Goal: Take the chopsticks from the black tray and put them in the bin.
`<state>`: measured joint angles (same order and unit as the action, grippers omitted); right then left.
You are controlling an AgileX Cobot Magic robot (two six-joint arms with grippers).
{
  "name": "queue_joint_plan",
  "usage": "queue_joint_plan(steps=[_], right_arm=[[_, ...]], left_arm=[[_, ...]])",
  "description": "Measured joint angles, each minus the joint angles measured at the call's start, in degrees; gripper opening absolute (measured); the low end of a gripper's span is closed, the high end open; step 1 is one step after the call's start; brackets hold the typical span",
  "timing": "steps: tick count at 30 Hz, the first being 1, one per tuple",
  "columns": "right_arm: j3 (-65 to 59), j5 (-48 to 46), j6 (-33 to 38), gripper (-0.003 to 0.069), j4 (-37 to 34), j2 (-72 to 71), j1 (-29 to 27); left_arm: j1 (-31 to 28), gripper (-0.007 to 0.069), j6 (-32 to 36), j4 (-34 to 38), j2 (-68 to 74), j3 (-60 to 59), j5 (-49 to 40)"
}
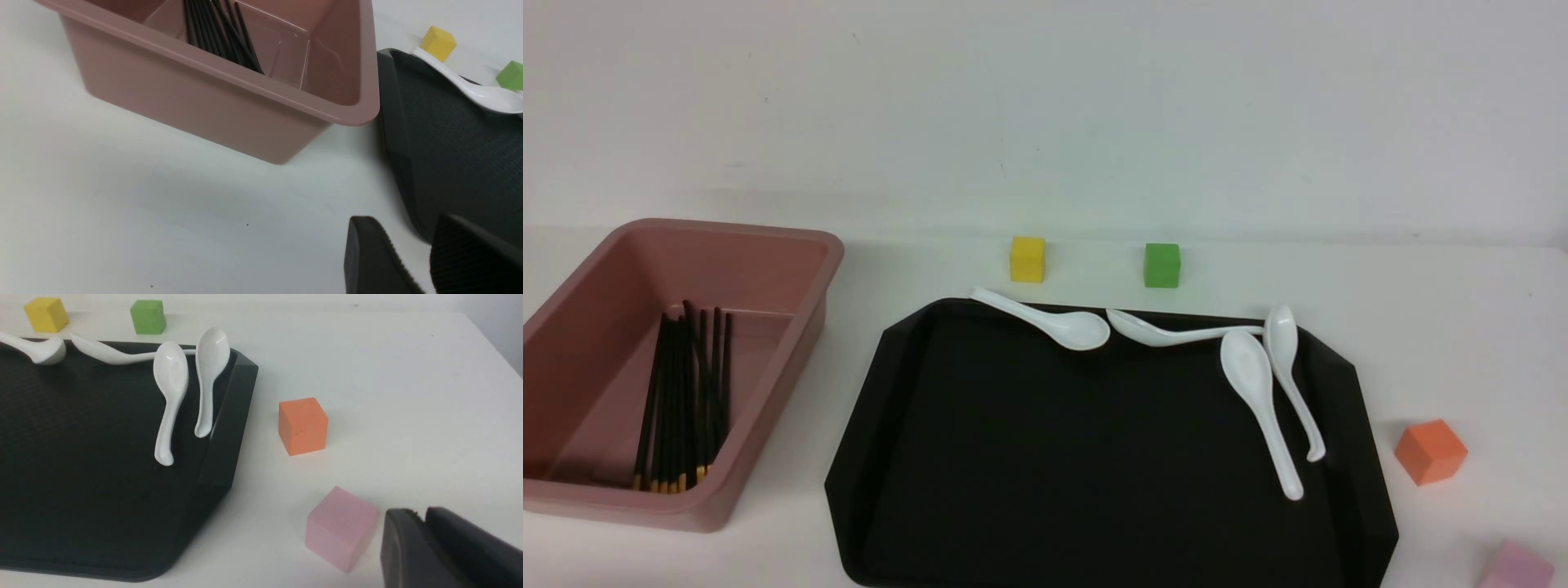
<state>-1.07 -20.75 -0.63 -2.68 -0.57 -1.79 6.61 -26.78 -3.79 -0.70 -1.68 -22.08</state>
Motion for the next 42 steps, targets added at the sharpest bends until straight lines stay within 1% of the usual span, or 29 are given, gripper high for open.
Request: queue_joint_plan(steps=[42], right_arm=[[0.0, -0.1, -0.1, 0.0136, 0.0, 0.0, 0.0]], left_arm=[[0.0, 0.0238, 0.0, 0.0, 0.0, 0.0, 0.0]])
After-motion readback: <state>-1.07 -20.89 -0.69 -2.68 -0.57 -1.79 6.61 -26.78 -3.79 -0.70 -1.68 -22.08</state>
